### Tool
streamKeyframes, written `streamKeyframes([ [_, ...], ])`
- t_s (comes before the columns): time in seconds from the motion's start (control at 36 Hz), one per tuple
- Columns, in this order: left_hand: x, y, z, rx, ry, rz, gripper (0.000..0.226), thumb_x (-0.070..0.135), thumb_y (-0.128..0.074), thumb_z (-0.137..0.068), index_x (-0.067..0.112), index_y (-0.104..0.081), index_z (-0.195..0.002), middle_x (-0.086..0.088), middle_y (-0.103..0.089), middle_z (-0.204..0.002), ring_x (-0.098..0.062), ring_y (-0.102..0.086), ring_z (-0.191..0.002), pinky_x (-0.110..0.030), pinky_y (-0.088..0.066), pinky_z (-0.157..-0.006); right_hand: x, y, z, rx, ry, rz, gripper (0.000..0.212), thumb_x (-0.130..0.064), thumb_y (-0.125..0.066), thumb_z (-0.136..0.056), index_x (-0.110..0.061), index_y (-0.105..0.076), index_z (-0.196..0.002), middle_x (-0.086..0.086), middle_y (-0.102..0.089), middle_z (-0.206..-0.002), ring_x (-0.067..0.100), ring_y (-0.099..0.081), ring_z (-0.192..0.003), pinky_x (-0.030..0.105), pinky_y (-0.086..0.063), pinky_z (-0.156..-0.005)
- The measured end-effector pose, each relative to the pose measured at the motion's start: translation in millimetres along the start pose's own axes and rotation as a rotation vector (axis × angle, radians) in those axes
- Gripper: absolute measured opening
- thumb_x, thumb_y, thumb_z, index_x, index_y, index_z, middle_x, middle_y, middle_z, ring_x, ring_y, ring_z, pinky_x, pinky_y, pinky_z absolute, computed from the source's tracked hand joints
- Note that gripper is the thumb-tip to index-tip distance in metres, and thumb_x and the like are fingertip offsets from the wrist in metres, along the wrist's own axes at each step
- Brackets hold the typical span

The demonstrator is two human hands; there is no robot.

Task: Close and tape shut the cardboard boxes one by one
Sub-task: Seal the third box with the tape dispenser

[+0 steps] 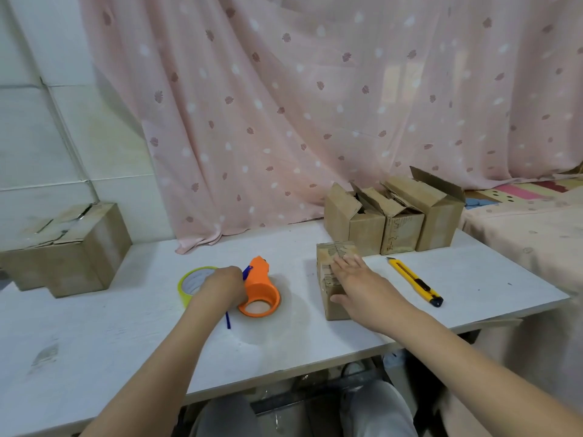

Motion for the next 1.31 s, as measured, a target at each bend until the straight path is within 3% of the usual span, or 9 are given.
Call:
streamKeyframes([
  [0.11, 3, -1, 1, 0.015, -0.048, 0.103, 0.027, 0.012, -0.044, -0.1, 0.001, -0.044, -0.125, -0.004, -0.044, -0.077, -0.013, -0.045, -0.059, -0.02, -0.036, -0.05, -4, 3, 0, -0.018, -0.004, -0.046, 0.073, -0.033, -0.049, -0.105, -0.014, -0.006, -0.161, -0.001, 0.001, -0.168, 0.018, 0.006, -0.154, 0.033, -0.014, -0.122],
  [0.22, 1, 0, -1, 0.104, -0.086, 0.306, 0.036, 0.027, -0.058, -0.096, 0.006, -0.035, -0.111, -0.008, -0.051, -0.091, -0.018, -0.05, -0.069, -0.025, -0.036, -0.048, -8, 5, 5, 0.006, 0.033, -0.084, 0.074, -0.036, -0.052, -0.103, -0.016, -0.011, -0.161, -0.003, -0.004, -0.168, 0.014, 0.002, -0.154, 0.033, -0.019, -0.12],
  [0.42, -7, 8, -1, 0.1, -0.16, 0.624, 0.045, 0.027, -0.071, -0.084, 0.017, -0.043, -0.118, -0.002, -0.058, -0.093, -0.016, -0.055, -0.072, -0.027, -0.043, -0.059, -10, 18, 12, 0.109, 0.09, -0.188, 0.063, -0.049, -0.053, -0.099, -0.019, -0.037, -0.153, -0.001, -0.033, -0.16, 0.018, -0.029, -0.147, 0.035, -0.031, -0.116],
  [0.5, -9, 14, 5, 0.164, -0.23, 0.643, 0.035, 0.016, -0.07, -0.083, 0.015, -0.055, -0.115, -0.001, -0.058, -0.09, -0.016, -0.055, -0.072, -0.026, -0.043, -0.063, -7, 30, 7, 0.245, 0.051, -0.337, 0.039, -0.042, -0.054, -0.1, -0.018, -0.061, -0.13, 0.003, -0.07, -0.11, 0.018, -0.063, -0.105, 0.039, -0.052, -0.091],
  [0.58, -9, 24, 15, 0.199, -0.295, 0.579, 0.041, 0.008, -0.071, -0.081, 0.019, -0.052, -0.115, 0.001, -0.055, -0.091, -0.014, -0.054, -0.072, -0.024, -0.041, -0.06, -5, 48, 3, 0.337, -0.052, -0.68, 0.019, -0.026, -0.053, -0.1, -0.017, -0.07, -0.102, 0.002, -0.072, -0.075, 0.016, -0.071, -0.072, 0.037, -0.059, -0.073],
  [0.67, -9, 33, 27, 0.275, -0.362, 0.459, 0.05, 0.01, -0.075, -0.078, 0.022, -0.046, -0.117, 0.004, -0.053, -0.094, -0.009, -0.052, -0.075, -0.022, -0.039, -0.06, -7, 64, -1, 0.323, -0.179, -1.045, 0.022, -0.01, -0.05, -0.098, -0.003, -0.068, -0.089, 0.01, -0.068, -0.066, 0.022, -0.063, -0.052, 0.034, -0.056, -0.058],
  [0.86, -4, 39, 41, 0.369, -0.457, 0.439, 0.058, 0.015, -0.083, -0.069, 0.026, -0.045, -0.111, 0.003, -0.06, -0.095, -0.008, -0.056, -0.077, -0.021, -0.04, -0.059, -26, 68, -8, -0.002, -0.236, -1.518, 0.031, -0.021, -0.057, -0.102, 0.008, -0.065, -0.109, 0.024, -0.072, -0.1, 0.033, -0.073, -0.082, 0.042, -0.062, -0.078],
  [1.11, 4, 38, 40, 0.404, -0.499, 0.381, 0.06, 0.017, -0.082, -0.069, 0.029, -0.04, -0.11, 0.0, -0.061, -0.094, -0.008, -0.056, -0.077, -0.024, -0.041, -0.06, -25, 66, -13, 0.051, -0.22, -1.573, 0.023, -0.014, -0.061, -0.1, 0.006, -0.069, -0.106, 0.023, -0.074, -0.102, 0.035, -0.074, -0.092, 0.041, -0.063, -0.078],
  [1.31, 11, 41, 41, 0.429, -0.501, 0.333, 0.06, 0.018, -0.082, -0.07, 0.03, -0.039, -0.109, 0.003, -0.059, -0.092, -0.009, -0.055, -0.075, -0.025, -0.039, -0.057, -19, 64, -16, 0.054, -0.283, -1.668, 0.019, -0.007, -0.068, -0.093, 0.009, -0.069, -0.103, 0.024, -0.073, -0.091, 0.026, -0.071, -0.076, 0.039, -0.063, -0.076],
])
Point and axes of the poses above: each hand's wrist, its own z-axis away from the middle knuckle, its own y-axis out of the back of the hand, x = y × z, the point moved 3 cm from there along -z, towards the middle knuckle
